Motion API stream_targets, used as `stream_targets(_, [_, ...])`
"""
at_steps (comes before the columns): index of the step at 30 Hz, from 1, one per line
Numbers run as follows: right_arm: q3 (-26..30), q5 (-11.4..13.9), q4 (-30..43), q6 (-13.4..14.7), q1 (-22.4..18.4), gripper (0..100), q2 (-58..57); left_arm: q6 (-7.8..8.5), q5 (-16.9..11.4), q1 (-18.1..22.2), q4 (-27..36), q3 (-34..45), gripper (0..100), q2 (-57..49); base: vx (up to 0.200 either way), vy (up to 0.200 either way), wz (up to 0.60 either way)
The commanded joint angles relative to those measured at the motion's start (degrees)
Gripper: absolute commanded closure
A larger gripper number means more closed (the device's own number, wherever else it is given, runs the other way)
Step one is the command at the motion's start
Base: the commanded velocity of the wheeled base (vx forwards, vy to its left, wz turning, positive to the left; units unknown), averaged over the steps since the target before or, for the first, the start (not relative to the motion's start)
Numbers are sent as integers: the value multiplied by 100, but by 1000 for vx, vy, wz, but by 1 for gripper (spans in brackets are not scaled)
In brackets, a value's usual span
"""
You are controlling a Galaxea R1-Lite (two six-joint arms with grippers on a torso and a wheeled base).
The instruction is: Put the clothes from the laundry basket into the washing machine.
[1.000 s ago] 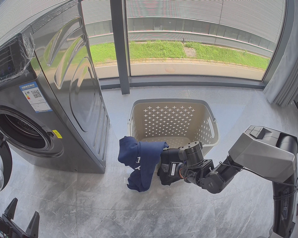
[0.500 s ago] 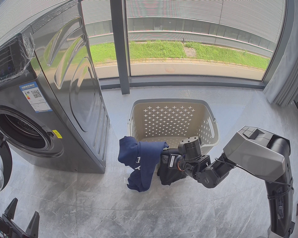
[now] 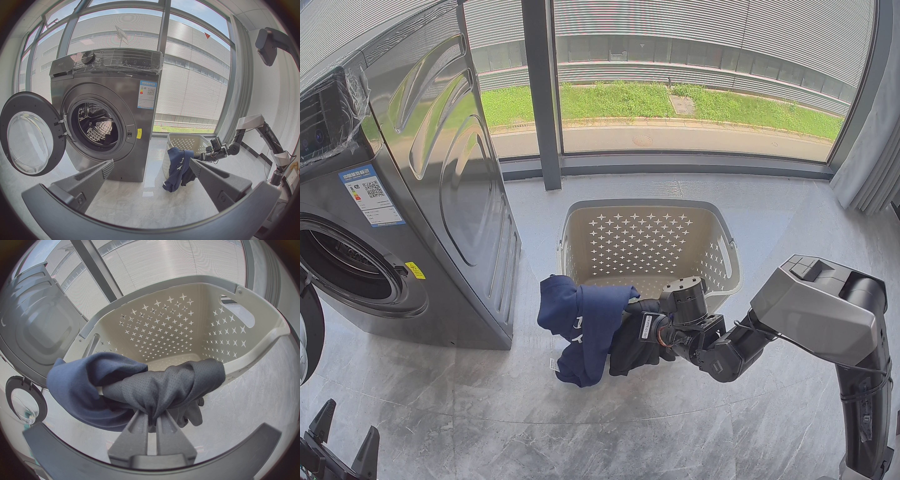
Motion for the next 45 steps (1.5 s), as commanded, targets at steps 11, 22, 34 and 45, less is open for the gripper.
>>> stream_targets(11, [1159,-14,-4,-305,233,100,-2015,-13,-3,0,-3,92,0,-104,0,0,0])
stream_targets(22, [1713,48,-13,-331,576,100,-3940,-57,-3,0,-3,92,0,-104,0,0,0])
stream_targets(34, [3040,795,-1024,-929,1059,100,-5689,40,14,9,-3,101,0,-104,-100,0,0])
stream_targets(45, [3427,927,-1165,-955,1112,100,-5979,163,14,9,-3,101,0,-104,-200,0,0])
